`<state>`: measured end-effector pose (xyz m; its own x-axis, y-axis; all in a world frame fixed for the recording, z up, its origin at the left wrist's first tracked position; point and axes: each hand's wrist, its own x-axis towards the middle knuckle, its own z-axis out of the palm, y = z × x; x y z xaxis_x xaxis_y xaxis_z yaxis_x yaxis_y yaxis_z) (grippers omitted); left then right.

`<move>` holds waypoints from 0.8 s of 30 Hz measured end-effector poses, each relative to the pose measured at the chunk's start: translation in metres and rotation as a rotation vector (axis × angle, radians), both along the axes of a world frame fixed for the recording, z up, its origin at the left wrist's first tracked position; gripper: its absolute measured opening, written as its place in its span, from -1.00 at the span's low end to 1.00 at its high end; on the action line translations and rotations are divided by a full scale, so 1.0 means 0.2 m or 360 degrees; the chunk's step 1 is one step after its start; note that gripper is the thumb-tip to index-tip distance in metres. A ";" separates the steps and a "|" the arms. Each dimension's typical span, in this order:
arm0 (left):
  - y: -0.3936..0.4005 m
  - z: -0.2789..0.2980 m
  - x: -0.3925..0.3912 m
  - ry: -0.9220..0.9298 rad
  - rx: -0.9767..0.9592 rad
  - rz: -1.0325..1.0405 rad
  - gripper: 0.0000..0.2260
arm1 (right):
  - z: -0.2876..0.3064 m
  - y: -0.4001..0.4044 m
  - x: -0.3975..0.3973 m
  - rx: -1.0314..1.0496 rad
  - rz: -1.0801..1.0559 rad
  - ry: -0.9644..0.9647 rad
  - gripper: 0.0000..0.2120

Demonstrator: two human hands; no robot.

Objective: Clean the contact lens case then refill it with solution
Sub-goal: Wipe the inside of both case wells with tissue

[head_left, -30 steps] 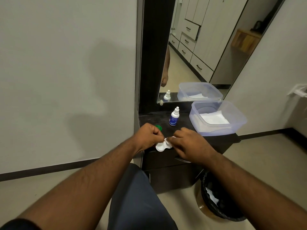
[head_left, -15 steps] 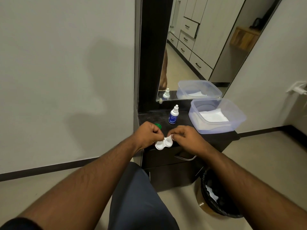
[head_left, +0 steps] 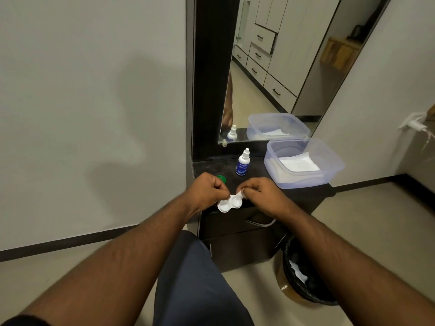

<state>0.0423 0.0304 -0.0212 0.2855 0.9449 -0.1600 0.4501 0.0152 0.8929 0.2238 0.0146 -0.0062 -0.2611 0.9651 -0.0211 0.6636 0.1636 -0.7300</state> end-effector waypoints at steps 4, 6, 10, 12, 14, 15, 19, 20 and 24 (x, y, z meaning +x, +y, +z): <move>0.00 0.00 0.00 -0.0002 -0.0009 0.0012 -0.87 | -0.07 -0.05 0.05 0.0096 -0.0109 0.0074 -0.79; 0.01 0.00 0.00 -0.0002 -0.0015 0.0020 -0.87 | -0.11 -0.09 0.05 0.0205 -0.0138 0.0115 -0.80; 0.00 0.00 0.01 0.0003 -0.0026 0.0029 -0.88 | -0.20 -0.20 0.01 0.0307 -0.0383 0.0359 -0.82; 0.00 0.00 0.01 0.0014 -0.0033 0.0031 -0.88 | -0.24 -0.24 -0.03 0.0303 -0.0507 0.0498 -0.81; 0.01 0.00 0.00 0.0013 -0.0045 0.0047 -0.88 | -0.28 -0.27 -0.06 0.0256 -0.0597 0.0630 -0.79; 0.01 0.00 0.01 0.0010 -0.0047 0.0057 -0.88 | -0.29 -0.29 -0.08 0.0222 -0.0633 0.0694 -0.78; 0.00 -0.01 0.00 0.0007 -0.0037 0.0083 -0.90 | -0.34 -0.34 -0.16 0.0189 -0.0767 0.0936 -0.77; 0.00 -0.01 0.00 -0.0002 -0.0037 0.0083 -0.90 | -0.34 -0.36 -0.19 0.0189 -0.0754 0.0966 -0.78; 0.00 0.00 0.01 -0.0007 -0.0052 0.0089 -0.88 | -0.33 -0.38 -0.22 0.0243 -0.0761 0.1012 -0.78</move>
<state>0.0439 0.0309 -0.0218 0.2332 0.9537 -0.1901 0.4435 0.0696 0.8935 0.1804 -0.0621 -0.0718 0.2628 0.9555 0.1337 0.1524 0.0957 -0.9837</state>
